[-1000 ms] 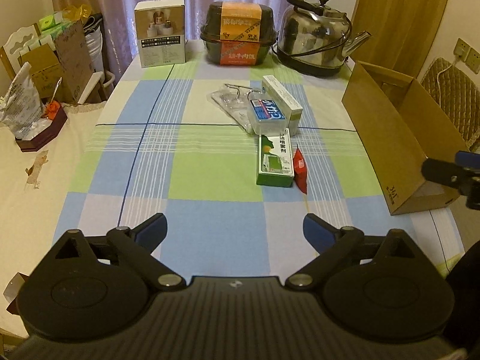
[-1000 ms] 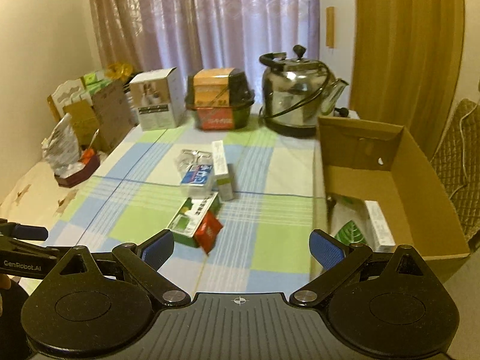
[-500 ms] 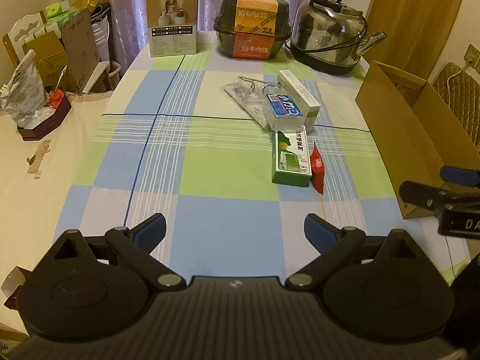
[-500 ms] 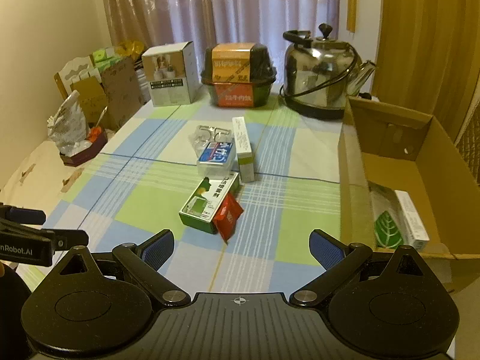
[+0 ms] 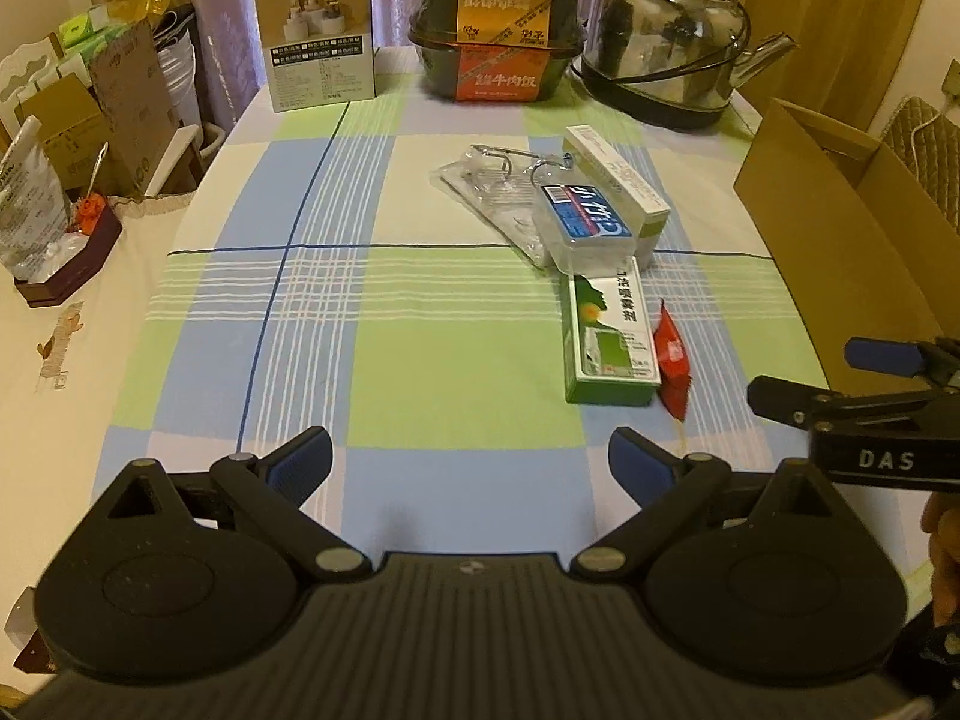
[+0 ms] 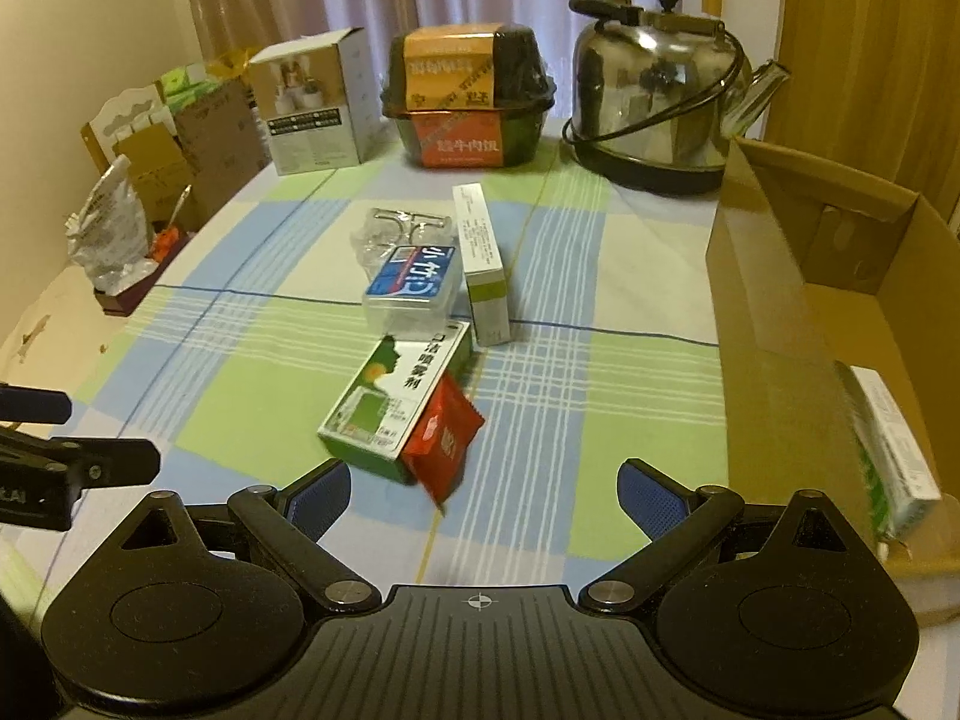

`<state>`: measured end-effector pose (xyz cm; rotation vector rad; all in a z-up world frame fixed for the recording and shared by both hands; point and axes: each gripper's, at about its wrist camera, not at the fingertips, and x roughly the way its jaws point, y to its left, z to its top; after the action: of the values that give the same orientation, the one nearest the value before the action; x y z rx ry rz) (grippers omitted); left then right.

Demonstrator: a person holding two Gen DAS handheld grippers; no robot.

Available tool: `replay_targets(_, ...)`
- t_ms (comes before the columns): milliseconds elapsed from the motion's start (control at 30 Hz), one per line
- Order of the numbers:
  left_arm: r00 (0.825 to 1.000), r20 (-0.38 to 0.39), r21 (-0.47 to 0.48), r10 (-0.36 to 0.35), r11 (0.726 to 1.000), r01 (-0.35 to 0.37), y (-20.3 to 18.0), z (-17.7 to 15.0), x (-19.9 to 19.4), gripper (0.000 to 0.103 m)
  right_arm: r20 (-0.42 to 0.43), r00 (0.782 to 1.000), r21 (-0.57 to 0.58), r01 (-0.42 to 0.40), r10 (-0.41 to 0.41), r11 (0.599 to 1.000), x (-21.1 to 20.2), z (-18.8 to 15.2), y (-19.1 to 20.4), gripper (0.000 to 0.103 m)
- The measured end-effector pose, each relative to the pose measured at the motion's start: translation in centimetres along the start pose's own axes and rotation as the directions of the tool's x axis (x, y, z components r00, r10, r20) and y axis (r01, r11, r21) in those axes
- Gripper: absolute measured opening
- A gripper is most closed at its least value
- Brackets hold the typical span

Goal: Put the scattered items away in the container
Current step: 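Reach the right gripper to the red candy packet and grasp it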

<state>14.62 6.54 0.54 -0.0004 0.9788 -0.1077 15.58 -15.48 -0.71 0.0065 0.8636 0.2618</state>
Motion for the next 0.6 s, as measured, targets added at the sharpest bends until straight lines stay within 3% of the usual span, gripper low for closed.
replay_targets(33,1.0,-0.005,0.001,-0.004,1.0,0.004,0.0,0.1,0.5,0.097,0.002,1.0,0.005,0.001,-0.001,1.0,0.6,0.1,0.0,0.101)
replay_targets(67,1.0,-0.01,0.001,-0.007,1.0,0.007,0.1,0.2,1.1,0.097,-0.001,1.0,0.01,0.0,0.0,1.0,1.2,0.2,-0.1,0.093)
replay_targets(133,1.0,-0.019,-0.004,-0.013,1.0,0.013,0.2,0.3,2.1,0.097,-0.014,1.0,0.018,-0.014,0.014,1.0,2.6,0.4,-0.2,0.069)
replay_targets(367,0.999,-0.03,-0.013,-0.027,1.0,0.027,0.1,0.8,4.4,0.097,-0.026,0.999,0.034,-0.031,0.032,0.999,5.8,0.9,0.1,0.069)
replay_targets(600,0.998,-0.036,-0.002,-0.044,0.999,0.044,-0.2,1.2,5.7,0.097,-0.047,0.999,0.032,0.025,-0.023,0.999,7.8,1.1,-0.2,0.069)
